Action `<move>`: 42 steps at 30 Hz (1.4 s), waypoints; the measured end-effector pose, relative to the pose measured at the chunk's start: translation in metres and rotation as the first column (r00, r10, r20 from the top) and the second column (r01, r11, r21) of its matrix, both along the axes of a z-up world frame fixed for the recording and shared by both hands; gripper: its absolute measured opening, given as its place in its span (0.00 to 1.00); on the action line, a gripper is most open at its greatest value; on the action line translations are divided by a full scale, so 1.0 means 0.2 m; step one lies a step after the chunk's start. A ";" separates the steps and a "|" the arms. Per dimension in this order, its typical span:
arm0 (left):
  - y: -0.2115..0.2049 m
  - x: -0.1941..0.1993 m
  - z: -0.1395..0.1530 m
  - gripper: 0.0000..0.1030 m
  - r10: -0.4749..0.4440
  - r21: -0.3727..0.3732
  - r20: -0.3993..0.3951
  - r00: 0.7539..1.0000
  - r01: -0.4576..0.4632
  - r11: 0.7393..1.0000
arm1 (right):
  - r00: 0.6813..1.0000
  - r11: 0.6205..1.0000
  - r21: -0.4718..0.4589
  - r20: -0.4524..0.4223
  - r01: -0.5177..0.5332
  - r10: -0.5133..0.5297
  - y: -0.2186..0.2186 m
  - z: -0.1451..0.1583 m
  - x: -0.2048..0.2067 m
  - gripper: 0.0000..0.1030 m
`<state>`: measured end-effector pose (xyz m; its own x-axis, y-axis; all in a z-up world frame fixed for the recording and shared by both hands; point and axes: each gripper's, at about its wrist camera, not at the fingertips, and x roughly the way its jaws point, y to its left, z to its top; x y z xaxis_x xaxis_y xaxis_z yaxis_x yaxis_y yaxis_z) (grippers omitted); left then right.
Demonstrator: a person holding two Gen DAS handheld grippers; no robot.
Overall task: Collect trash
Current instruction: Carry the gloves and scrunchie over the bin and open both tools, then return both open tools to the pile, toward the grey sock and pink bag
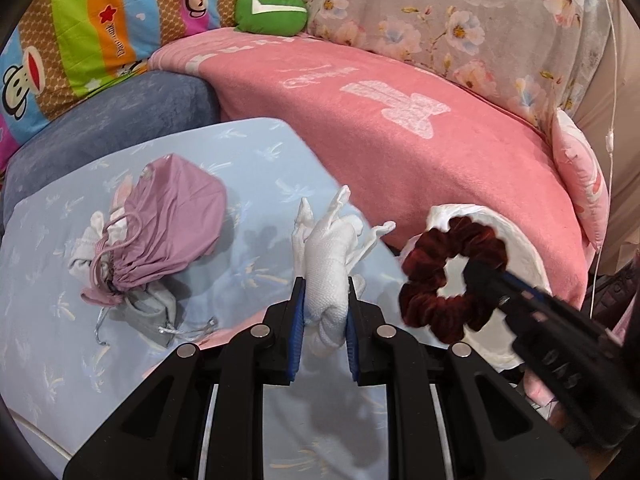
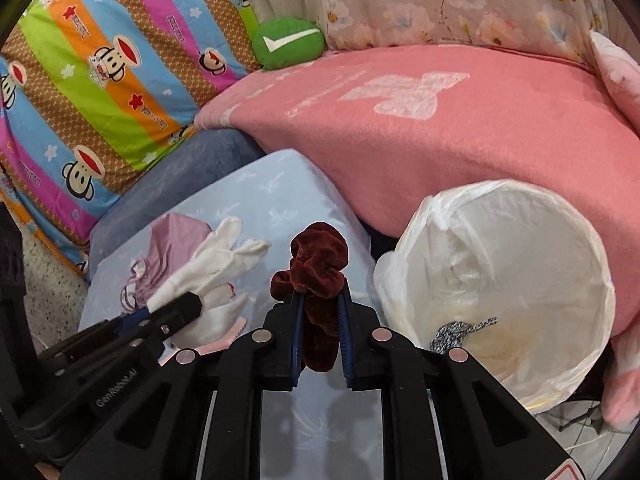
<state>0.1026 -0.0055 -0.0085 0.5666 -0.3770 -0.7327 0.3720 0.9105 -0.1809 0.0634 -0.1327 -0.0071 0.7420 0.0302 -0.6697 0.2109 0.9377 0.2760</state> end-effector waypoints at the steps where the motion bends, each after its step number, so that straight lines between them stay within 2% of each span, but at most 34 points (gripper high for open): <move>1: -0.02 0.00 0.02 0.17 -0.010 -0.003 0.010 1.000 0.010 1.000 | 1.000 1.000 -0.010 0.019 0.010 -0.010 -0.02 0.05 -0.02 0.14; 6: -0.15 -0.03 0.11 0.17 -0.066 -0.013 0.052 0.996 0.067 0.998 | 0.993 0.997 -0.030 0.096 0.069 -0.066 -0.16 0.25 -0.11 0.14; 11: -0.29 -0.06 0.18 0.17 -0.130 -0.017 0.089 0.987 0.132 0.991 | 0.984 0.991 -0.044 0.136 0.126 -0.119 -0.31 0.36 -0.18 0.14; 20: -0.47 -0.09 0.21 0.18 -0.222 -0.017 0.104 0.969 0.225 0.974 | 0.971 0.979 -0.052 0.145 0.198 -0.188 -0.49 0.38 -0.24 0.14; 23: -0.52 -0.08 0.21 0.20 -0.249 -0.032 0.091 0.964 0.253 0.967 | 0.969 0.976 -0.050 0.140 0.214 -0.205 -0.54 0.37 -0.26 0.18; 25: -0.54 -0.07 0.21 0.27 -0.266 -0.043 0.081 0.961 0.270 0.962 | 0.965 0.972 -0.053 0.137 0.231 -0.222 -0.56 0.36 -0.26 0.20; 26: -0.56 -0.07 0.21 0.43 -0.267 -0.042 0.081 0.960 0.271 0.962 | 0.964 0.970 -0.052 0.135 0.237 -0.228 -0.57 0.36 -0.27 0.22; 27: -0.56 -0.07 0.21 0.63 -0.260 -0.038 0.089 0.962 0.264 0.964 | 0.962 0.969 -0.050 0.136 0.244 -0.235 -0.58 0.36 -0.27 0.24; 29: -0.56 -0.09 0.23 0.75 -0.238 -0.029 0.129 0.963 0.243 0.970 | 0.959 0.966 -0.051 0.142 0.255 -0.246 -0.58 0.36 -0.28 0.30; 31: -0.56 -0.10 0.24 0.77 -0.232 -0.017 0.149 0.961 0.237 0.971 | 0.957 0.964 -0.054 0.147 0.261 -0.251 -0.59 0.36 -0.30 0.33; 42: -0.46 -0.08 0.20 0.77 -0.172 -0.007 0.123 0.977 0.175 0.985 | 0.966 0.973 -0.055 0.145 0.224 -0.214 -0.51 0.36 -0.30 0.39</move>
